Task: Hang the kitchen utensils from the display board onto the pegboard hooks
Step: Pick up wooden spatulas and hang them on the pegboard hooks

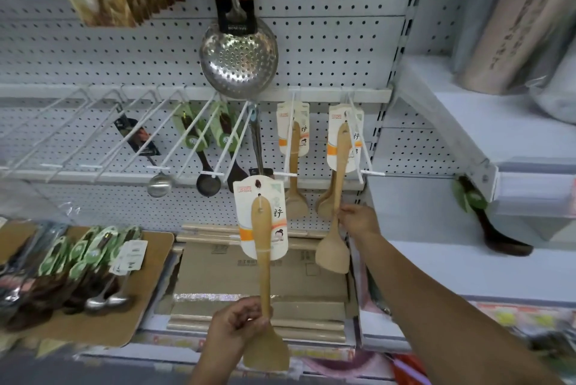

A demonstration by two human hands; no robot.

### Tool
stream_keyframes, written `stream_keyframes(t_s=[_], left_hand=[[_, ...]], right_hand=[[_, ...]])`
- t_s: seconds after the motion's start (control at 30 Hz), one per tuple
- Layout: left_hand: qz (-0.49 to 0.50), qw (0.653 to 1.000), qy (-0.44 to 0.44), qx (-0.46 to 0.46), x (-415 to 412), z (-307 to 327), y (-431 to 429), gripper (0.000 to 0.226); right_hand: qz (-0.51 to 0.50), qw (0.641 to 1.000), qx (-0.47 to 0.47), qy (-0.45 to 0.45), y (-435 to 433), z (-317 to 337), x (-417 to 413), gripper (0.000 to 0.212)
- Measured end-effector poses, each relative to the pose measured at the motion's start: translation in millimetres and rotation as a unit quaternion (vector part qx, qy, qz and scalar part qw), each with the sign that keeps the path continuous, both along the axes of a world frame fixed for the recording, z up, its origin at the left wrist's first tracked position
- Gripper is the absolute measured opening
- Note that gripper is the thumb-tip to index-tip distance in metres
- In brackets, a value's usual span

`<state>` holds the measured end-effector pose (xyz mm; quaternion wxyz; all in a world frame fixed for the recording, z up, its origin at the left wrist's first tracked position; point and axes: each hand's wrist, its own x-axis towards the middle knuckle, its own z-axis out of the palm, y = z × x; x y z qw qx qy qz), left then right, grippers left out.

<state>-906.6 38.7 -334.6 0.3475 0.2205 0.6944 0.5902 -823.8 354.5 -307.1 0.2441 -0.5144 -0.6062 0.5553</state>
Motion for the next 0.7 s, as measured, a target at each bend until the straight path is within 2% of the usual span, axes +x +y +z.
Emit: stream_keyframes(t_s=[0.17, 0.43, 0.53, 0.63, 0.7], left_hand=[[0.005, 1.000, -0.008, 0.001, 1, 3, 2, 0.028], [-0.006, 1.000, -0.025, -0.014, -3, -2, 2, 0.031], [-0.015, 1.000, -0.023, -0.013, -1, -4, 2, 0.028], [-0.024, 0.999, -0.029, -0.015, 2, -7, 3, 0.027], [-0.027, 0.999, -0.034, -0.010, 6, -7, 4, 0.027]], right_hand=[[0.028, 0.999, 0.004, -0.025, 1, -5, 6, 0.024], [-0.007, 1.000, -0.011, -0.003, -6, -15, 20, 0.031], [0.040, 0.994, -0.048, 0.088, -36, 15, 18, 0.026], [0.102, 0.965, -0.125, 0.206, -80, 51, 16, 0.030], [0.130, 0.954, -0.142, 0.231, -106, 63, 15, 0.033]])
